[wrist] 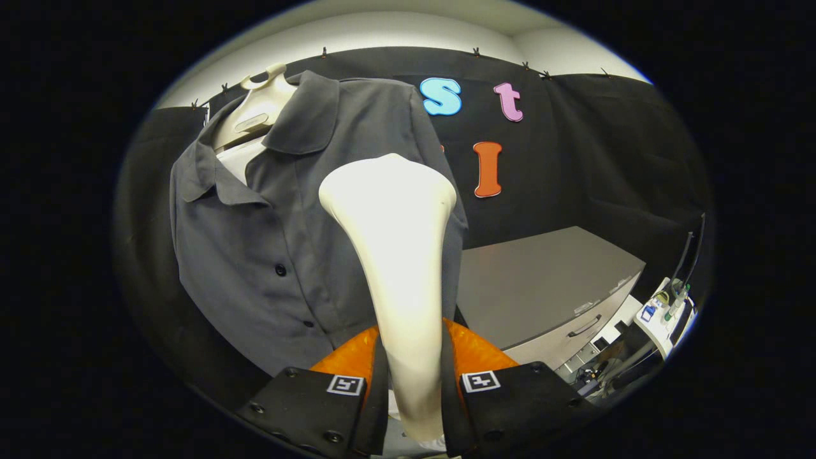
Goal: Iron the clothes twice with a garment steamer, once on the left side and once on the right side.
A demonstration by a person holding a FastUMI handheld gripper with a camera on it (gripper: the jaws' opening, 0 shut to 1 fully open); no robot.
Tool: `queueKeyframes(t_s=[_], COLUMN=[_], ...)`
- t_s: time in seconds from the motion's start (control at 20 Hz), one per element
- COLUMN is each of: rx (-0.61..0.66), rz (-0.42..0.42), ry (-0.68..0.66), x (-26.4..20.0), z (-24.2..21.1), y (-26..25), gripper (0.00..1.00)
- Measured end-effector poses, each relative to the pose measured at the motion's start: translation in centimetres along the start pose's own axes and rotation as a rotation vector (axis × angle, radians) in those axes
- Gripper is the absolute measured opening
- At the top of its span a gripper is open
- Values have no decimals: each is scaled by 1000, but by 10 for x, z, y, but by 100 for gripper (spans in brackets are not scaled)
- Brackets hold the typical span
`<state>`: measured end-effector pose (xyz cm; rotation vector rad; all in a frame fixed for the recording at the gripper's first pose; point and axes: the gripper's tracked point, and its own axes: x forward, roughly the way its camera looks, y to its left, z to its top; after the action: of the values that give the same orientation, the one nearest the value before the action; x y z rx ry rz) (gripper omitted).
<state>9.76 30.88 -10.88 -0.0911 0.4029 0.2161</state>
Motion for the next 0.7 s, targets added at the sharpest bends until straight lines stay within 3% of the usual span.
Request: queueKeyframes(t_s=[0.25,0.7], rx=[-32,-41], rz=[32,8], ry=[39,127], x=[20,42], z=[-9,-45], y=[21,14], gripper=[42,42])
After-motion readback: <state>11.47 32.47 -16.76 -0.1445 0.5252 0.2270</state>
